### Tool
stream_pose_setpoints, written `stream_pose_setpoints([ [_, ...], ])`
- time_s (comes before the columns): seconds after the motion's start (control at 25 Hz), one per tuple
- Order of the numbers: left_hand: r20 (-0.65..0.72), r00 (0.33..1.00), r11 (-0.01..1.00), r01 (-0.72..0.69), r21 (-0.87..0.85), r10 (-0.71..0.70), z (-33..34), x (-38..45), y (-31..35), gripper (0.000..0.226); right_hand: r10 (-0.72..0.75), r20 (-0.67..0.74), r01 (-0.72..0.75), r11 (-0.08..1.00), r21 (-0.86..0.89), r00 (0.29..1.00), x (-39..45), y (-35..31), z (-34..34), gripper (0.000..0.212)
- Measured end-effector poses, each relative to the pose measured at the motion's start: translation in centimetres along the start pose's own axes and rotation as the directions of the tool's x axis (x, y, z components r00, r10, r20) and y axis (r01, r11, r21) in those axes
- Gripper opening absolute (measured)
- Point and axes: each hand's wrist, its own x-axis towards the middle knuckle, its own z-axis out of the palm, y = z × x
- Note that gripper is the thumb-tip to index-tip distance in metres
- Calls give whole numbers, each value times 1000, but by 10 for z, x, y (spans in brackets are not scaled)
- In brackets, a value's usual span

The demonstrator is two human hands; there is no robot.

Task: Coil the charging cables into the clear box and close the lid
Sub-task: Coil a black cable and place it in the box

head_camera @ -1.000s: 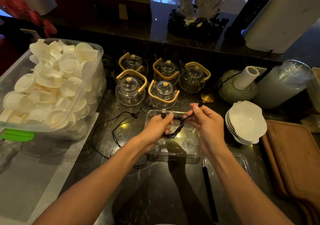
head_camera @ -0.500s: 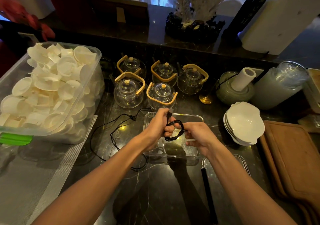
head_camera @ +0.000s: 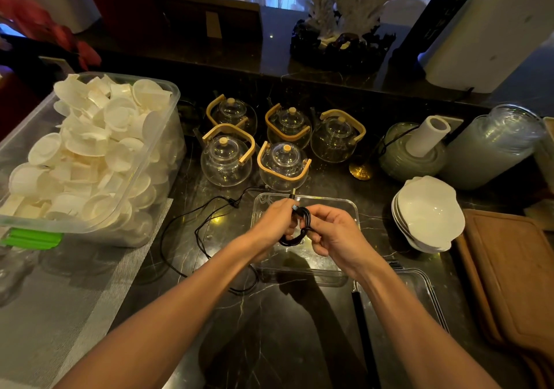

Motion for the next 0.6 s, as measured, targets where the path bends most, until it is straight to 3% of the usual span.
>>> stream_pose_setpoints([
  [0.12,87,995,999,51,12,-52,-6,2,0,26,-14,-87,29,984,175,996,1,6,0,14],
  [0.2,107,993,992,31,120,-44,-11,6,-7,37,-7,-97,23,986,165,995,-1,9,0,16],
  [0.32,41,998,959,-58,278,48,-7,4,-16,56,-43,-185,21,992,-123,982,-2,12,9,16],
  [0.44,-62,987,918,-112,380,146,1,1,-14,51,-181,-250,87,934,-345,951,-3,16,17,22],
  [0.52,-78,980,908,-140,395,185,1,2,-11,49,-253,-222,136,889,-438,941,-7,14,20,21],
  [0.6,-43,981,915,-159,371,188,-4,4,-10,48,-350,-133,193,750,-633,927,-11,12,20,18],
])
